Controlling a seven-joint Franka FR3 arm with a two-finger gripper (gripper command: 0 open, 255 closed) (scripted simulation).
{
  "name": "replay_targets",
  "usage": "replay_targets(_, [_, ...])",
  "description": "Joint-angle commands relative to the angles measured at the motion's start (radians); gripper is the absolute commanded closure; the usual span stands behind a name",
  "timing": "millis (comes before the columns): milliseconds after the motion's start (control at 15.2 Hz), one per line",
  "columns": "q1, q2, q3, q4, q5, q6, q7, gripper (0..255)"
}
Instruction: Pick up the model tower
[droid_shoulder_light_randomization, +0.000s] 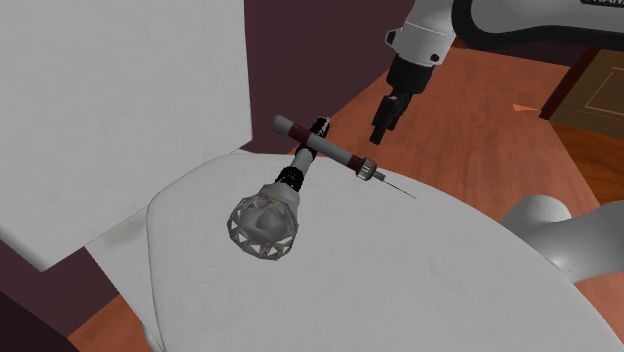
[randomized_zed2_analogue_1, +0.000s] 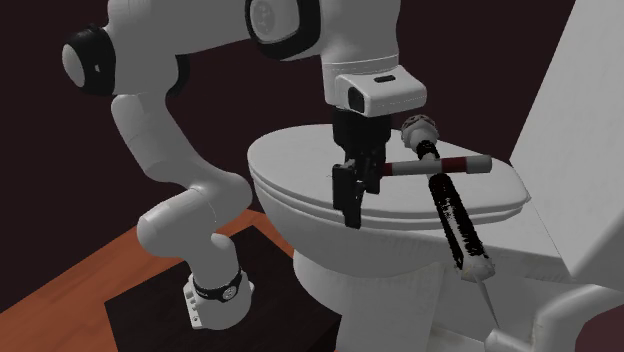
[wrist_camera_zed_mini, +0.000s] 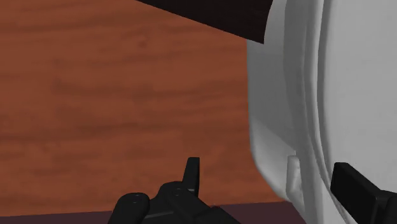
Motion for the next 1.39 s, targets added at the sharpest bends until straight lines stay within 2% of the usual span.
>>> replay_targets(0, [0.027,0.003,0.038,0.008,0.028,0.019,0.019,0])
replay_targets(660, [0.121,0.064,0.181,0.107,0.106,0.095,0.072,0])
replay_targets(1122, [0.130,0.043,0.194,-0.008,0.122,0.190,0.063,0])
replay_targets(1254, [0.130,0.043,0.194,-0.008,0.122,0.190,0.063,0])
replay_targets(1320, [0.130,0.042,0.194,-0.008,0.122,0.189,0.063,255])
